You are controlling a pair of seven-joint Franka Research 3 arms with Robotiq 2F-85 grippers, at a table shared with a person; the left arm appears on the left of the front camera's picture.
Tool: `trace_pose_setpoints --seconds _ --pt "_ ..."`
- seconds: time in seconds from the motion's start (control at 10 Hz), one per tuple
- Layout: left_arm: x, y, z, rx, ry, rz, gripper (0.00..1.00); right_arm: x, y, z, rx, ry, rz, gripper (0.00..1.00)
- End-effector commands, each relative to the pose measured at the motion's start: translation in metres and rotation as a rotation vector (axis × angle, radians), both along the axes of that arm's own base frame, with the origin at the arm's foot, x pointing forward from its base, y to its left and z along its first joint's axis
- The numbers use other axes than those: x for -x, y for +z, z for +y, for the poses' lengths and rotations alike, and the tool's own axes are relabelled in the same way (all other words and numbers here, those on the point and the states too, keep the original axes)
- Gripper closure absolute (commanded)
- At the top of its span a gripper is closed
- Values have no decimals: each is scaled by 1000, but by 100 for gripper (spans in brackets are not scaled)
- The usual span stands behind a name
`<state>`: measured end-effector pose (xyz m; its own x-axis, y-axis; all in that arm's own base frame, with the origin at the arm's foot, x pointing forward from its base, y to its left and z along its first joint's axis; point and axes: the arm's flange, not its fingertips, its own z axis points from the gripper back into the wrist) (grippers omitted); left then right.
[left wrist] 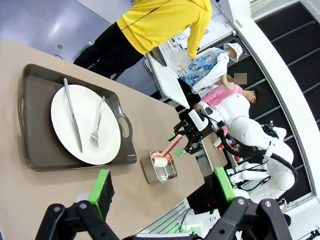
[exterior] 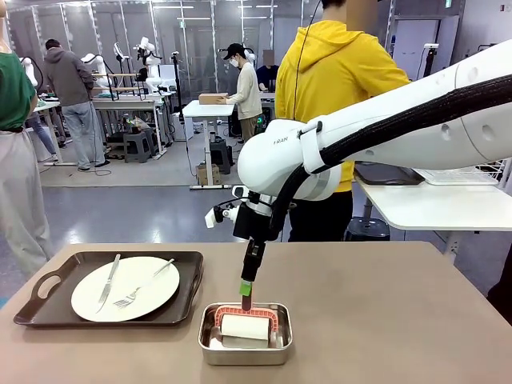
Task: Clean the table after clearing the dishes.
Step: Place the Lint Roller back on top of the Airtight Container, then when the right (or left) Handle tray is removed, use the right hand (or left hand) to clean the right (or left) side of the table with the Lint Roller.
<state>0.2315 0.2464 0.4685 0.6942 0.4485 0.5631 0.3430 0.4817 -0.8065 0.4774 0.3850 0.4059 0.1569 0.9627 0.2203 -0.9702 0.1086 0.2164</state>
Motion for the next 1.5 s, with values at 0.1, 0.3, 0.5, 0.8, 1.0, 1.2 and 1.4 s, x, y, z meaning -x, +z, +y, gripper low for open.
trace_pose_setpoints --seconds 0.1,0.3,0.5,0.8,1.0,1.2,1.4 --pt "2 2 2 2 -1 -8 0 5 3 -5 -16 47 -4 0" --pt "2 2 2 2 -1 -8 0 0 1 0 -2 12 -3 0" --pt "2 2 2 2 -1 -8 0 0 1 0 -2 12 -3 0" --pt "2 2 2 2 -1 -8 0 0 1 0 -2 12 -3 0" --pt "2 2 2 2 -1 -8 0 0 1 0 -2 12 -3 0" --pt "2 2 2 2 -1 -8 0 0 1 0 -2 12 -3 0" --pt "2 2 2 2 -1 -8 0 0 1 0 -2 12 -3 0"
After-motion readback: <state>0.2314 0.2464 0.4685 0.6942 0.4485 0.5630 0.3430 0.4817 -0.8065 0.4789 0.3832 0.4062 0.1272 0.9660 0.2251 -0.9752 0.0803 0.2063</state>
